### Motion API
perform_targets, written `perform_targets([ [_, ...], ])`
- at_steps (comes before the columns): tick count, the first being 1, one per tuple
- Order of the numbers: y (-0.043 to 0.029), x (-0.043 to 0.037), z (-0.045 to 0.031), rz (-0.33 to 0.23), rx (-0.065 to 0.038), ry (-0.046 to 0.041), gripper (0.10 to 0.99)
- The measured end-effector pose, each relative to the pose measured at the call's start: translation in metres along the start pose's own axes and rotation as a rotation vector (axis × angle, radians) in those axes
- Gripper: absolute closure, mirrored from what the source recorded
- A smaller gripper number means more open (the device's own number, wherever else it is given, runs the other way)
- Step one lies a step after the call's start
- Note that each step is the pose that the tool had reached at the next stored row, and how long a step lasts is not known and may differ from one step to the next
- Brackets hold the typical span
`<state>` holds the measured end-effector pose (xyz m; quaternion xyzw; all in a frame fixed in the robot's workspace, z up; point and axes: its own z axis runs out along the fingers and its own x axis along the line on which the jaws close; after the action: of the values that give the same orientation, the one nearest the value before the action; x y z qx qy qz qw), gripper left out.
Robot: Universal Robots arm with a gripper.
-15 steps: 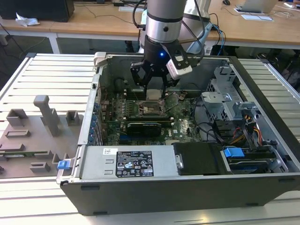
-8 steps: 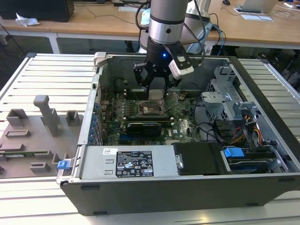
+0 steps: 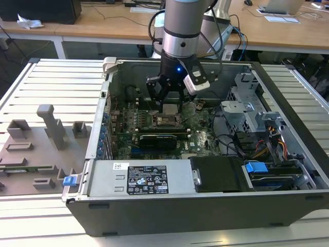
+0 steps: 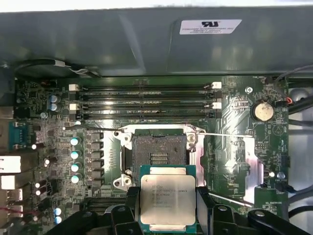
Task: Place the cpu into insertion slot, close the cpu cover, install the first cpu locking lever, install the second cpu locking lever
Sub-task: 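Place the cpu into insertion slot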
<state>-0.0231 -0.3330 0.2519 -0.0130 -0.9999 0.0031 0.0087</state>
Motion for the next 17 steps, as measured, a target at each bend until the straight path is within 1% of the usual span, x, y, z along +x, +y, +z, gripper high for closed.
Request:
perform_targets([
  [3, 0.0018, 0.0008, 0.0049, 0.000, 0.000, 0.0001, 0.541],
  [5, 0.0043, 0.0033, 0.0083, 0.000, 0.000, 0.0000, 0.541],
  [11, 0.0109, 0.0065, 0.0124, 0.000, 0.000, 0.0000, 0.541],
  [13, 0.0121, 0.0068, 0.0139, 0.000, 0.000, 0.0000, 0.541],
  [15, 0.0136, 0.0068, 0.0170, 0.000, 0.000, 0.0001, 0.541],
  [17, 0.0140, 0.0067, 0.0176, 0.000, 0.000, 0.0001, 0.541],
])
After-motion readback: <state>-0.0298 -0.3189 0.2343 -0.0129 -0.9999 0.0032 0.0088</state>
